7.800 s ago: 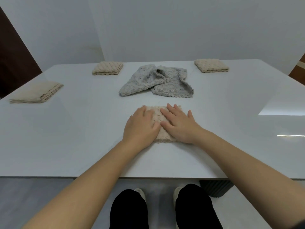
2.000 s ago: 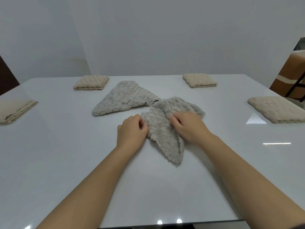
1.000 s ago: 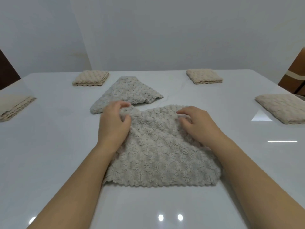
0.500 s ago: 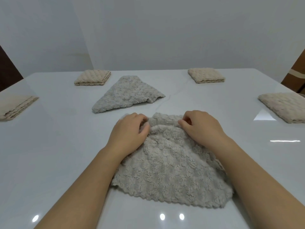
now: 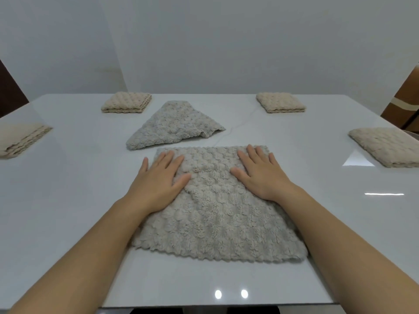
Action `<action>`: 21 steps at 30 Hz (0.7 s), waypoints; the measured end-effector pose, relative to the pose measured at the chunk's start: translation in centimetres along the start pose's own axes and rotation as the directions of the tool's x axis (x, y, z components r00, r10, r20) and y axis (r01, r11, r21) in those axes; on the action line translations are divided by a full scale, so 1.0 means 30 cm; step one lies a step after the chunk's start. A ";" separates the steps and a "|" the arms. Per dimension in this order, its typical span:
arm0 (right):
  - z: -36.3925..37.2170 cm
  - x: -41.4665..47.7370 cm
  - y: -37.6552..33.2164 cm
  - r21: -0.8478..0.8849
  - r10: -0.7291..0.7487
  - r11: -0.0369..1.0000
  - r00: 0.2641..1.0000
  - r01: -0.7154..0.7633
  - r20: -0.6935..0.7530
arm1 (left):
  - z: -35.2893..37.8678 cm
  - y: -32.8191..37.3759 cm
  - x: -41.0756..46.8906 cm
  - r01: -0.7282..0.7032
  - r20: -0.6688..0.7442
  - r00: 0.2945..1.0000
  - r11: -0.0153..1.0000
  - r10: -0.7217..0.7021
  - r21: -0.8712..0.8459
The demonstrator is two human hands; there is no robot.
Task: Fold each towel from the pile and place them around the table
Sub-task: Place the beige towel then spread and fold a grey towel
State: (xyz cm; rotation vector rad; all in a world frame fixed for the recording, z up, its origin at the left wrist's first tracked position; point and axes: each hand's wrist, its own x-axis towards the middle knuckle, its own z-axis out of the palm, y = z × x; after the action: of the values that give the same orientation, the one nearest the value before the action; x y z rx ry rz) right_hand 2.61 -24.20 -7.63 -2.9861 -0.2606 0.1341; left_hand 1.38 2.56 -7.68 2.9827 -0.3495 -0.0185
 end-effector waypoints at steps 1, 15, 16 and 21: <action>0.004 0.001 -0.001 -0.009 0.001 1.000 1.000 -0.001 -0.007 | -0.007 -0.015 -0.016 0.007 -0.018 1.000 1.000 -0.006 0.016; 0.010 0.001 -0.003 -0.040 0.003 0.999 0.999 -0.005 -0.046 | 0.003 0.059 -0.317 0.062 0.108 0.992 0.998 -0.060 -0.010; 0.010 0.000 -0.003 -0.041 0.003 0.999 0.999 -0.005 -0.047 | -0.001 0.064 -0.336 0.082 0.122 0.989 0.997 -0.082 0.009; 0.007 -0.005 -0.004 -0.036 0.003 0.999 0.999 -0.004 -0.050 | -0.030 0.071 -0.398 0.139 0.170 0.972 0.979 -0.163 0.147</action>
State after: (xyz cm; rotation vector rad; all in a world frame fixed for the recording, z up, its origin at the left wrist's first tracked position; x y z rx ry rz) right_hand 2.43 -24.07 -7.80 -3.0215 -0.2547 0.0550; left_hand -10.71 3.39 -6.55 3.1427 -0.1462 -0.2957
